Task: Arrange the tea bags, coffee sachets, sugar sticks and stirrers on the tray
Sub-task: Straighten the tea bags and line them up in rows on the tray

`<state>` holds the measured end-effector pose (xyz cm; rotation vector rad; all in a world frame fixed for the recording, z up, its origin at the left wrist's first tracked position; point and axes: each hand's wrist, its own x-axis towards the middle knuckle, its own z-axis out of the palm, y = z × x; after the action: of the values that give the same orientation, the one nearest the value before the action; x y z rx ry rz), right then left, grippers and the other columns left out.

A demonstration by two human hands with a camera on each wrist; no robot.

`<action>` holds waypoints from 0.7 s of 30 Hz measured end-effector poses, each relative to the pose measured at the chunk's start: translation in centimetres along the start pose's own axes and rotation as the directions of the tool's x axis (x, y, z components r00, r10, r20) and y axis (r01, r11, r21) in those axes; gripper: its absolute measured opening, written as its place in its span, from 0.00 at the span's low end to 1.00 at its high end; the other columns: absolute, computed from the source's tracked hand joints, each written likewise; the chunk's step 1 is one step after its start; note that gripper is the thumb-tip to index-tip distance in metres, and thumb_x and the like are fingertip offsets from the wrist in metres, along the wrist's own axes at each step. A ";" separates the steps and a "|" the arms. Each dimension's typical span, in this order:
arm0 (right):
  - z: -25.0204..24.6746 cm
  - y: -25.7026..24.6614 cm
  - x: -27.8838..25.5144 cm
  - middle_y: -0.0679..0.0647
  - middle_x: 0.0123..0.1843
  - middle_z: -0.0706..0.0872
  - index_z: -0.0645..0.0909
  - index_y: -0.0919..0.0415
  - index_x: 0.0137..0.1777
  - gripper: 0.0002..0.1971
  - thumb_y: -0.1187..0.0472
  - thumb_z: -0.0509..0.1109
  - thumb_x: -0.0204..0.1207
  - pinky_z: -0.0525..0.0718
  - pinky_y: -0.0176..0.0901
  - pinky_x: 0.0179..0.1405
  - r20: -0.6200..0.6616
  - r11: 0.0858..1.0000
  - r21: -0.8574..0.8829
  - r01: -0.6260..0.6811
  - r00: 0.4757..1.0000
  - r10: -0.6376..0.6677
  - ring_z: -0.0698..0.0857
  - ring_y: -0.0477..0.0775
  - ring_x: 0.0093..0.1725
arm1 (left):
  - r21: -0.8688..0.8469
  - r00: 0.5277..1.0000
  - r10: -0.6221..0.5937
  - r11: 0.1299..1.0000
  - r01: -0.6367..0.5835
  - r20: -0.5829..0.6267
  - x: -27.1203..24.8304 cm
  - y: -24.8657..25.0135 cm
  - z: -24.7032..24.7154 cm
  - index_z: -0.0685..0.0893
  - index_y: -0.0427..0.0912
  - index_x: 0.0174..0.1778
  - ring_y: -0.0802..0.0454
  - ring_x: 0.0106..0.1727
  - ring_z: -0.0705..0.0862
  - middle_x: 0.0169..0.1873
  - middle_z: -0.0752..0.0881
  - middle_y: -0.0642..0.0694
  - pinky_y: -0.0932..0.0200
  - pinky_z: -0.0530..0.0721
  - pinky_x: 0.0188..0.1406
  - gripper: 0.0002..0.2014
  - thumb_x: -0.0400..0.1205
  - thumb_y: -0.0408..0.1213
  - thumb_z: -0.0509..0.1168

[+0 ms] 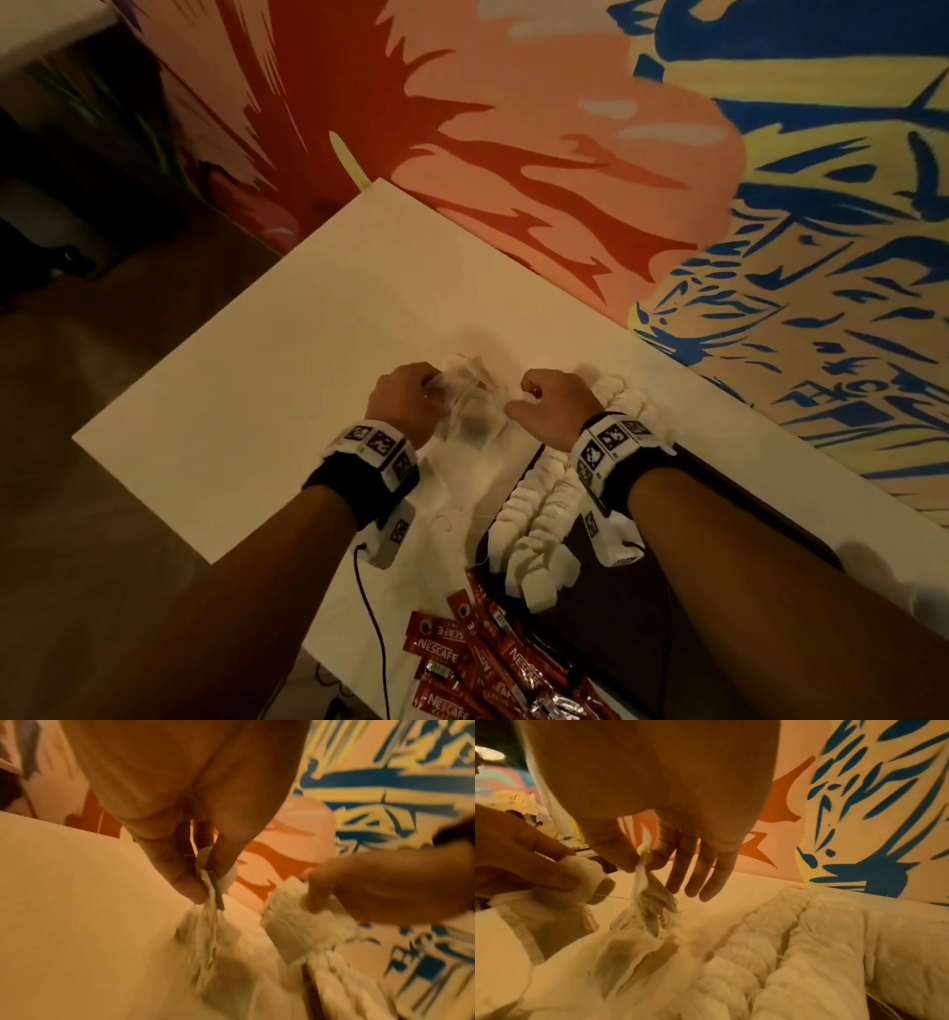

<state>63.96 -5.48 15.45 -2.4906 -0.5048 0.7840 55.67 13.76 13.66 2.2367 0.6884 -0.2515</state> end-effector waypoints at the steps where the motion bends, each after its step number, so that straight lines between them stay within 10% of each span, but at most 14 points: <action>1: -0.2 -0.1 -0.3 0.49 0.34 0.71 0.68 0.52 0.34 0.18 0.51 0.73 0.77 0.67 0.45 0.35 -0.014 0.998 0.058 0.005 1.000 -0.004 0.70 0.53 0.34 | -0.032 1.000 0.016 0.999 -0.016 -0.019 -0.4 0.0 -0.9 0.88 0.49 0.48 0.45 0.47 0.87 0.45 0.89 0.48 0.54 0.82 0.44 0.07 0.82 0.35 0.65; 6: -1.8 -1.5 -2.1 0.50 0.28 0.65 0.64 0.54 0.27 0.17 0.54 0.69 0.69 0.62 0.48 0.36 -0.030 0.909 0.417 0.016 1.000 -0.004 0.66 0.53 0.31 | -0.203 0.975 0.211 0.960 -0.194 0.065 -3.3 1.3 -5.3 0.90 0.49 0.47 0.57 0.38 0.90 0.37 0.92 0.54 0.59 0.89 0.38 0.04 0.83 0.38 0.70; 11: -2.2 -3.6 -3.7 0.49 0.29 0.61 0.62 0.48 0.21 0.13 0.58 0.65 0.57 0.59 0.50 0.37 0.068 0.748 0.658 -0.087 0.996 0.056 0.60 0.56 0.35 | -0.149 0.829 0.457 0.889 -0.433 0.323 -5.5 4.2 -8.2 0.89 0.43 0.54 0.68 0.44 0.86 0.45 0.89 0.61 0.73 0.82 0.43 0.05 0.84 0.34 0.69; 16: -1.7 -4.7 -4.8 0.58 0.34 0.70 0.72 0.63 0.39 0.11 0.60 0.66 0.58 0.80 0.42 0.35 0.291 0.503 0.818 -0.278 0.955 0.056 0.73 0.58 0.35 | -0.224 0.725 0.503 0.863 -0.453 0.471 -6.4 6.8 -9.4 0.89 0.41 0.54 0.58 0.44 0.87 0.44 0.91 0.47 0.64 0.84 0.43 0.05 0.84 0.32 0.70; 21: -1.3 -5.0 -5.9 0.65 0.47 0.84 0.81 0.69 0.53 0.20 0.59 0.59 0.64 0.88 0.57 0.46 0.425 0.315 0.867 -0.387 0.903 -0.059 0.85 0.65 0.48 | -0.203 0.697 0.493 0.864 -0.460 0.520 -6.6 7.9 -9.4 0.89 0.41 0.54 0.53 0.48 0.89 0.45 0.92 0.49 0.61 0.85 0.48 0.06 0.83 0.29 0.70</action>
<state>59.25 -4.59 21.70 -1.2337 0.1554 1.2118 54.15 13.55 27.54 2.0425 -0.2119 -0.5814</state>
